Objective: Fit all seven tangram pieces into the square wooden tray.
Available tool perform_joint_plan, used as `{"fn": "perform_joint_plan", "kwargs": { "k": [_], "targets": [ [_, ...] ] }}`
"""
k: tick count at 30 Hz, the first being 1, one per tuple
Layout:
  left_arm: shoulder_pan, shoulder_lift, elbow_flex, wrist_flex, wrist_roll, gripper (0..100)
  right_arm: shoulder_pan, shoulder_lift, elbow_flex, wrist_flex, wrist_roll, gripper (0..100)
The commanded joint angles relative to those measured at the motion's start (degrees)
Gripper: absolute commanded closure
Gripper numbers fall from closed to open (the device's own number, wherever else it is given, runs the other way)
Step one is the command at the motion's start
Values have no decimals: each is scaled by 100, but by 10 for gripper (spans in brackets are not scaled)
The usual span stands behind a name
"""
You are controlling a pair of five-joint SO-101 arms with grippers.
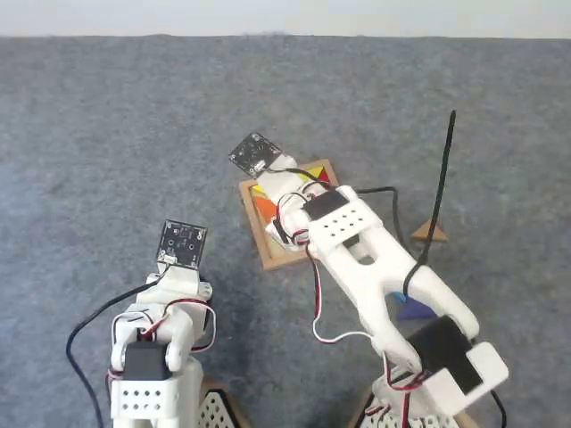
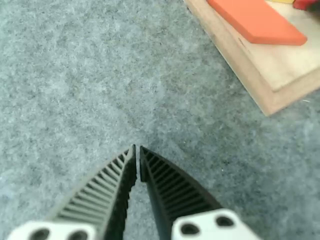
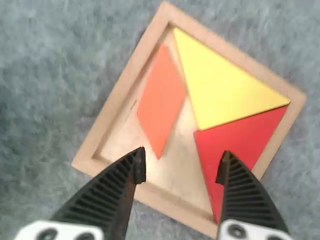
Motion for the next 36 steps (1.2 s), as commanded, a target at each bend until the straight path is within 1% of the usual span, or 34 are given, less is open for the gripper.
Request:
{"fn": "perform_joint_plan", "kwargs": {
  "k": [1, 5, 11, 14, 22, 27, 36],
  "targets": [
    [-18, -114, -66, 26, 53, 987, -66, -22, 26, -215, -62, 768],
    [-18, -114, -66, 26, 53, 987, -66, 277, 9, -268, -53, 768],
    [-18, -114, -66, 26, 53, 987, -75, 831, -475, -215, -53, 768],
    [-18, -114, -66, 26, 53, 987, -92, 1147, -835, -198, -53, 768],
    [-18, -114, -66, 26, 53, 987, -110, 2044, -2286, 505, -70, 768],
    [-18, -114, -66, 26, 53, 987, -251, 2571, -2760, 629, -53, 767],
    [-18, -114, -66, 26, 53, 987, -242, 2589, -3332, 716, -44, 767]
  ]
}}
